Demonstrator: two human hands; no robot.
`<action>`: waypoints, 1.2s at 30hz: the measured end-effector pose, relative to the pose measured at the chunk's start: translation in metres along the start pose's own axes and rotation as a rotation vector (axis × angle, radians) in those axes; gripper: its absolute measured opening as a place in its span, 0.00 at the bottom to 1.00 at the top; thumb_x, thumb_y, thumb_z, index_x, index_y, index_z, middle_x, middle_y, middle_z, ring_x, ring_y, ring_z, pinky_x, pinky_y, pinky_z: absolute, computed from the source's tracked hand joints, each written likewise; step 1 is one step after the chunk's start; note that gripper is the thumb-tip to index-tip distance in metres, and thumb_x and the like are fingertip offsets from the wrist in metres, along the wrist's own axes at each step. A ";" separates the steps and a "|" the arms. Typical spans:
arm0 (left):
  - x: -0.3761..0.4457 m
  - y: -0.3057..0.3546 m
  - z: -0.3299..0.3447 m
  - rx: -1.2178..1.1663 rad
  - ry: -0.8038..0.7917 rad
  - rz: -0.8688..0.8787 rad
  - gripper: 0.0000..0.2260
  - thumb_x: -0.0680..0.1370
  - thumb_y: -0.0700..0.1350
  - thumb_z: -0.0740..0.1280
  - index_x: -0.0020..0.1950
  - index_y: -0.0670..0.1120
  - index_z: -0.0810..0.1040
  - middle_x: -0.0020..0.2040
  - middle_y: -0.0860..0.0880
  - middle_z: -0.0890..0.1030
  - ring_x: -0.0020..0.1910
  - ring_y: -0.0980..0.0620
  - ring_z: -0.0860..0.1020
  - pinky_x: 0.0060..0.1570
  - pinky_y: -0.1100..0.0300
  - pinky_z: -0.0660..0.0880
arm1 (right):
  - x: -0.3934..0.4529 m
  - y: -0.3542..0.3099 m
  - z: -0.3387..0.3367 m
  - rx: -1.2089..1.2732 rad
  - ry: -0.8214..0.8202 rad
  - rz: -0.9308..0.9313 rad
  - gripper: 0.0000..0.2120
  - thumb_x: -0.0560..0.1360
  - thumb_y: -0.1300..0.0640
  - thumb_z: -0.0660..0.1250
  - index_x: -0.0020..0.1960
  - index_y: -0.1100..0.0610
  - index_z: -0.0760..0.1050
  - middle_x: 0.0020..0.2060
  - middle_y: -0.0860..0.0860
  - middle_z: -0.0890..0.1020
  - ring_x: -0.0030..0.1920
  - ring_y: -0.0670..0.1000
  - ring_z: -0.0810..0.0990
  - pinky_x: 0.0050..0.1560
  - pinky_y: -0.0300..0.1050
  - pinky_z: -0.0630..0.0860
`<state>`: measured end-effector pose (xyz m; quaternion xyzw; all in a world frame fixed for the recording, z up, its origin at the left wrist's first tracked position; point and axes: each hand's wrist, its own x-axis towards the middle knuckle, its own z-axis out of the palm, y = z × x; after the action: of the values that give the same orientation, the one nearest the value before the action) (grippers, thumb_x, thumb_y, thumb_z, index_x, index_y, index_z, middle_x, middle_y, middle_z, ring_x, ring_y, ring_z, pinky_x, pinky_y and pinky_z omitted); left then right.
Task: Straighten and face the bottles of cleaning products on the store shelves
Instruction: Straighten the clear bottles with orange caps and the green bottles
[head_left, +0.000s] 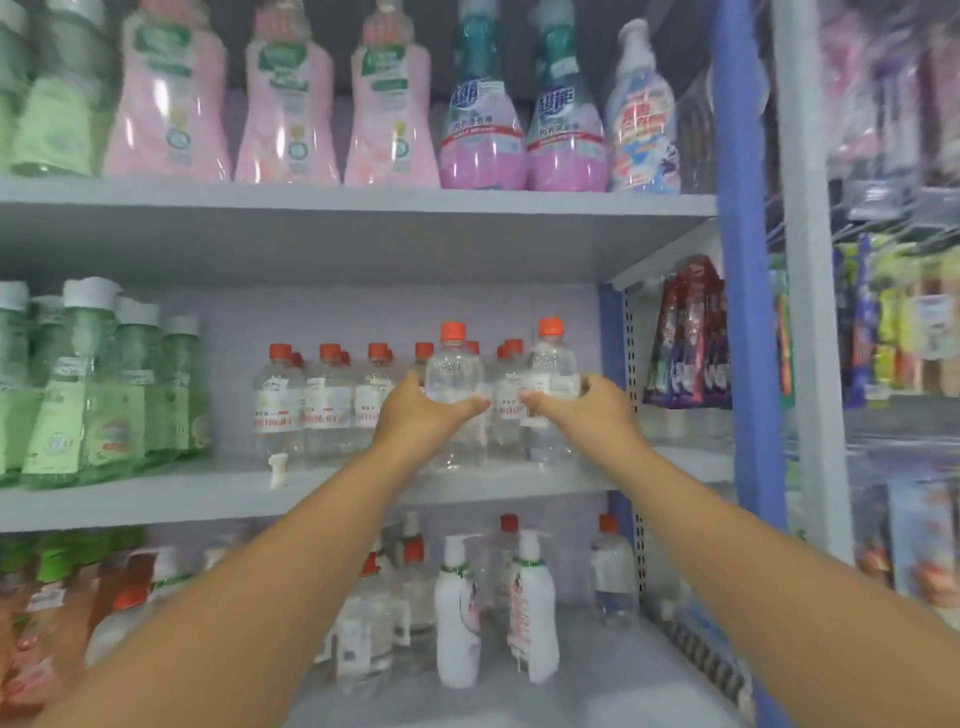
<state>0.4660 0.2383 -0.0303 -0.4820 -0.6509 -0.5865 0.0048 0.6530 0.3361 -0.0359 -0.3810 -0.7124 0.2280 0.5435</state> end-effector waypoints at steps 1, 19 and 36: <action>0.010 -0.001 0.008 0.026 -0.016 -0.011 0.49 0.66 0.67 0.79 0.79 0.47 0.64 0.76 0.47 0.72 0.70 0.43 0.74 0.60 0.51 0.73 | 0.010 0.004 0.001 -0.001 -0.021 0.020 0.33 0.63 0.30 0.78 0.58 0.49 0.74 0.50 0.44 0.79 0.44 0.44 0.77 0.36 0.39 0.70; 0.078 -0.024 0.049 0.265 -0.181 -0.039 0.54 0.68 0.72 0.73 0.83 0.49 0.52 0.80 0.47 0.66 0.74 0.43 0.71 0.56 0.55 0.73 | 0.091 0.035 0.033 -0.041 -0.308 0.011 0.28 0.68 0.39 0.80 0.62 0.49 0.77 0.52 0.46 0.84 0.47 0.45 0.82 0.41 0.45 0.82; 0.075 -0.032 0.038 0.221 -0.254 -0.085 0.39 0.71 0.57 0.75 0.77 0.48 0.63 0.58 0.53 0.79 0.54 0.51 0.79 0.49 0.56 0.77 | 0.090 0.042 0.029 -0.006 -0.370 0.048 0.37 0.69 0.43 0.79 0.71 0.53 0.67 0.54 0.47 0.79 0.50 0.47 0.80 0.45 0.44 0.79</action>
<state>0.4270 0.3187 -0.0234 -0.5208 -0.7266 -0.4454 -0.0490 0.6271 0.4351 -0.0217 -0.3512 -0.7916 0.3050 0.3962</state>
